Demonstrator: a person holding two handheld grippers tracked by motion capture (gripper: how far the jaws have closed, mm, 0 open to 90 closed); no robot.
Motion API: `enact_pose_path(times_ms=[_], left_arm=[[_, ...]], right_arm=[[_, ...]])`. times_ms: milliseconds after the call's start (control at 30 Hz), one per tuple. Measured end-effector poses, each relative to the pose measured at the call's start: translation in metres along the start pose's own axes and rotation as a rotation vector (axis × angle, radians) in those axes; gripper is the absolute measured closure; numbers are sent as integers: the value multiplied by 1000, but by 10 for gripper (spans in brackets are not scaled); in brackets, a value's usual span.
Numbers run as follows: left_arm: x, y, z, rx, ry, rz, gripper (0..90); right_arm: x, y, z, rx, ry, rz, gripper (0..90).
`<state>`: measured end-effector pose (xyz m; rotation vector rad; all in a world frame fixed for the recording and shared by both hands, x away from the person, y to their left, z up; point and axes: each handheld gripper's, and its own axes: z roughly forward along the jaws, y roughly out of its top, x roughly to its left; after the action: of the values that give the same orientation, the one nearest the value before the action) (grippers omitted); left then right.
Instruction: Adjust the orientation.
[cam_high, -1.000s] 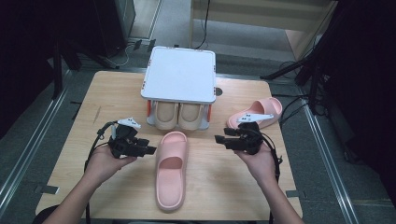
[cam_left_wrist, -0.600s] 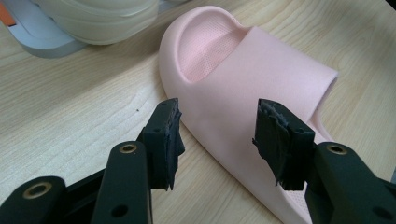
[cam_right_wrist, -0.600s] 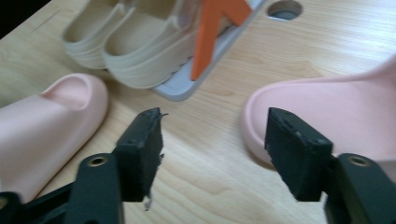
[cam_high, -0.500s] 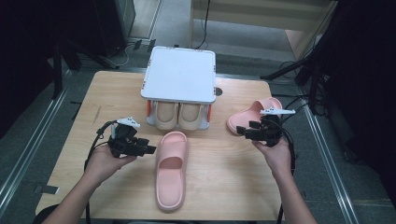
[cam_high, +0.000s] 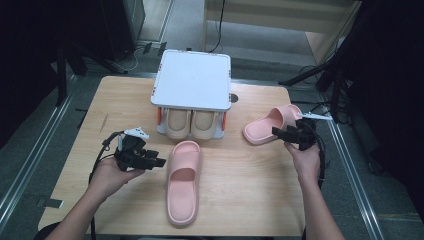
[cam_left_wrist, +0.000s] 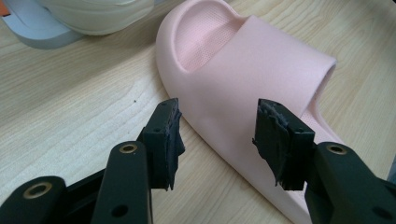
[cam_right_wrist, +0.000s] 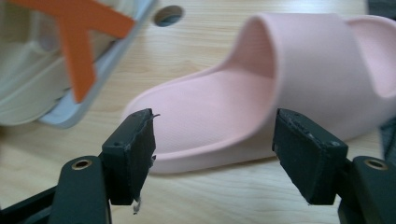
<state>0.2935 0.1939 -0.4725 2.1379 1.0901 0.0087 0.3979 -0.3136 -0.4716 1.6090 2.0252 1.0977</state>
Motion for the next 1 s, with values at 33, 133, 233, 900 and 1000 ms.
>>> enact_pose_path(times_ms=[33,133,233,900,1000], left_arm=[[0,-1,0,-2,1,-1,502],[1,-3,-2,0,8,-8,503],[1,-5,-3,-3,13,-12,502],[0,-25,-12,0,51,-47,502],[1,-25,-13,-4,52,-53,502]], right_arm=[[-3,0,2,5,-15,11,303],[-11,1,8,17,-54,57,292],[-19,1,16,23,-88,88,285],[-40,5,43,68,-133,154,483],[-42,5,42,60,-96,166,614]])
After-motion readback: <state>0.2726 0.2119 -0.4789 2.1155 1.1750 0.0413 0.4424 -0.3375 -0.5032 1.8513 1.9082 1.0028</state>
